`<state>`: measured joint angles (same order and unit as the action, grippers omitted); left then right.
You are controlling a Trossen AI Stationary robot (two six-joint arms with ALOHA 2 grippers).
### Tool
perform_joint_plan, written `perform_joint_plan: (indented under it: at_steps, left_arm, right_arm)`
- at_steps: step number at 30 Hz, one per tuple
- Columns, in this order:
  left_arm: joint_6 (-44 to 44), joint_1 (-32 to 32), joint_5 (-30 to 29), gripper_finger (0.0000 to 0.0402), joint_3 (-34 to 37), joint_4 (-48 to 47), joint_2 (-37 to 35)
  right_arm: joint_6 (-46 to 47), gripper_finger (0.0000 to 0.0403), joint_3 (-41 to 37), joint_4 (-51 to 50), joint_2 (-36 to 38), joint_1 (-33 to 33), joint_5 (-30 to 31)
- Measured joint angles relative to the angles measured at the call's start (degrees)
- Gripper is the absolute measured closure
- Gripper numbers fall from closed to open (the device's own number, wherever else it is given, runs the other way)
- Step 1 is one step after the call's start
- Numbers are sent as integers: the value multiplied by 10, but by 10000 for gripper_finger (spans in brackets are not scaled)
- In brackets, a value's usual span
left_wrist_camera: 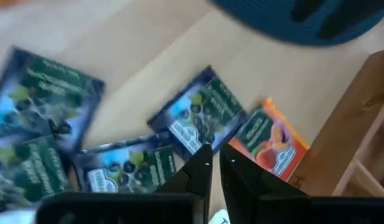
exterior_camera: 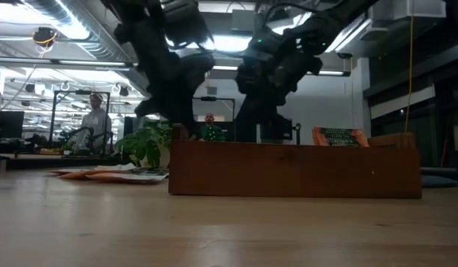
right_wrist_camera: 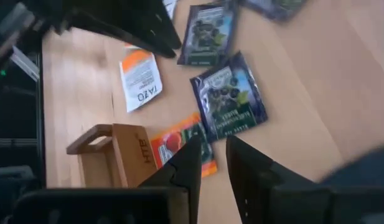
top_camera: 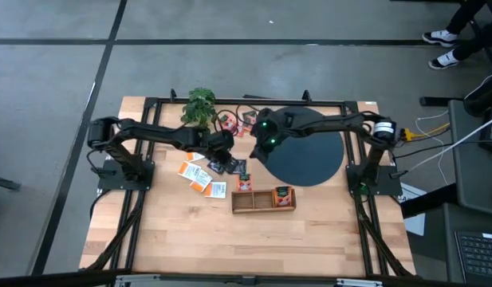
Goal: Pick & Place Tea
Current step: Put the purple tea bag into the middle section of the wooden organizer
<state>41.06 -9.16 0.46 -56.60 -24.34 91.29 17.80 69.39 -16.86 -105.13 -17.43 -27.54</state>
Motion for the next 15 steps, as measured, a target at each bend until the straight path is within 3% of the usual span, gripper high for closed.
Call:
perform_joint_plan:
  at_steps: [5,15]
  left_arm:
    - [9,19,-10,377,0,38,39]
    - [28,55,-26,399,0,29,111]
  right_arm:
    - [-1,324,8,-7,-18,8,0]
    - [-5,324,-4,-19,-18,-5,10]
